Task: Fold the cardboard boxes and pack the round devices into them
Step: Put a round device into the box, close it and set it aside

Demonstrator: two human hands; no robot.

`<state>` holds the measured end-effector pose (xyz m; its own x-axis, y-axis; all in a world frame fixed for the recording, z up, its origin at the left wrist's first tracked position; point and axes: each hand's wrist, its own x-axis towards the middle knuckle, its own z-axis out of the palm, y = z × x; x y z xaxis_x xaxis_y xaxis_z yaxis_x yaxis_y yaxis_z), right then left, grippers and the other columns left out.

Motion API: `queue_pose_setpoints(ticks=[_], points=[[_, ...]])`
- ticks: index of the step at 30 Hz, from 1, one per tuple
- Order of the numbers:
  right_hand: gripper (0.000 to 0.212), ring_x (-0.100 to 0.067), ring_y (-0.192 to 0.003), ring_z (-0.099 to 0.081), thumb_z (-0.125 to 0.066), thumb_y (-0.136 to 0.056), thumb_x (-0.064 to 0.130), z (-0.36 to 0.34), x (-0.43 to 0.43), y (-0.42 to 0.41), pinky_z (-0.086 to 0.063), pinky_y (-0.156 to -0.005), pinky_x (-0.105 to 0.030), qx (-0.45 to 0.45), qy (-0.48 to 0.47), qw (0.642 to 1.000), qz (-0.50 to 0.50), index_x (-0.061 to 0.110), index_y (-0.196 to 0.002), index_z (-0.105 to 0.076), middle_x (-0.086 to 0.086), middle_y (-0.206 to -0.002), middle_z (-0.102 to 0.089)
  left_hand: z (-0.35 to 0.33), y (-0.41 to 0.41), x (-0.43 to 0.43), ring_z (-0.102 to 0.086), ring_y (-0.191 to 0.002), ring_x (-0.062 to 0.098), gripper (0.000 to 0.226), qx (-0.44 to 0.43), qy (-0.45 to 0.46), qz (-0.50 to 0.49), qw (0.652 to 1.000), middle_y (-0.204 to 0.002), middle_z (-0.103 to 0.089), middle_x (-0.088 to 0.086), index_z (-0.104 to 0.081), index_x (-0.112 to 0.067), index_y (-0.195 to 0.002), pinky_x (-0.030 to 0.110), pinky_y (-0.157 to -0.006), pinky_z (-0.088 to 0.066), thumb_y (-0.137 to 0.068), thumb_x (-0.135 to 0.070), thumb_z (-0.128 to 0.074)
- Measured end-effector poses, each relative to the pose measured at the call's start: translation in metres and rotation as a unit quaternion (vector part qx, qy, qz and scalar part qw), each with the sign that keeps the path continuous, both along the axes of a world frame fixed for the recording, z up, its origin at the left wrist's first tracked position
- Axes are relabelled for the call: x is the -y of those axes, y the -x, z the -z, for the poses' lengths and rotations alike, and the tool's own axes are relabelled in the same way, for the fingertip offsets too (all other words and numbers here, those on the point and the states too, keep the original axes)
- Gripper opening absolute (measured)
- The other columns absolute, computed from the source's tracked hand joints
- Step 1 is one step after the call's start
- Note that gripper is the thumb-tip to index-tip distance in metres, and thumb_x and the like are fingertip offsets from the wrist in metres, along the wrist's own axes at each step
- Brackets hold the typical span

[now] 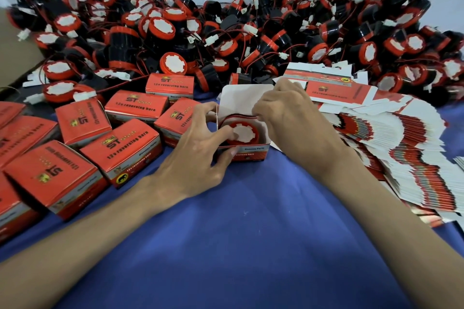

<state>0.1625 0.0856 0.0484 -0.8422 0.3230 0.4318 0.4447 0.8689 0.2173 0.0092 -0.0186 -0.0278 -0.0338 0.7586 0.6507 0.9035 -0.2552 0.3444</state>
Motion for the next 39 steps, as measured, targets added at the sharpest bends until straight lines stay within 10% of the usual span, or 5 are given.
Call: queue_pose_setpoints(ticks=[14, 24, 29, 39], points=[[0.026, -0.016, -0.106, -0.049, -0.049, -0.091, 0.014, 0.012, 0.013, 0.007, -0.022, -0.075, -0.029, 0.064, 0.022, 0.996, 0.058, 0.023, -0.108, -0.067, 0.005, -0.107, -0.052, -0.003, -0.007, 0.003, -0.039, -0.097, 0.012, 0.042, -0.016, 0.023, -0.039, 0.999, -0.122, -0.038, 0.017, -0.054, -0.006, -0.123, 0.024, -0.079, -0.04, -0.086, -0.023, -0.063], [0.043, -0.02, -0.091, -0.051, -0.049, -0.087, 0.001, -0.002, 0.01, -0.001, -0.031, -0.069, -0.028, 0.092, 0.066, 0.993, 0.022, 0.021, -0.125, -0.054, 0.003, -0.102, -0.062, -0.011, -0.016, 0.008, -0.045, -0.08, 0.019, 0.053, -0.054, 0.049, -0.089, 0.993, -0.118, -0.043, 0.02, -0.052, -0.001, -0.126, 0.024, -0.063, -0.04, -0.084, -0.032, -0.061], [0.034, -0.014, -0.106, -0.048, -0.047, -0.093, 0.016, -0.01, 0.002, -0.011, -0.019, -0.092, -0.042, 0.113, 0.104, 0.988, 0.031, 0.033, -0.117, -0.063, 0.005, -0.095, -0.061, -0.011, -0.014, 0.007, -0.043, -0.078, 0.017, 0.043, -0.039, 0.049, -0.078, 0.995, -0.115, -0.043, 0.018, -0.057, -0.007, -0.118, 0.025, -0.066, -0.044, -0.084, -0.031, -0.064], [0.02, -0.014, -0.108, -0.04, -0.059, -0.092, 0.036, -0.008, 0.007, -0.01, -0.02, -0.089, -0.037, 0.059, 0.069, 0.994, 0.067, 0.024, -0.083, -0.073, 0.014, -0.102, -0.063, -0.012, -0.015, 0.007, -0.054, -0.087, 0.03, 0.045, -0.041, 0.066, -0.096, 0.992, -0.116, -0.043, 0.02, -0.058, -0.002, -0.119, 0.031, -0.07, -0.049, -0.083, -0.027, -0.068]])
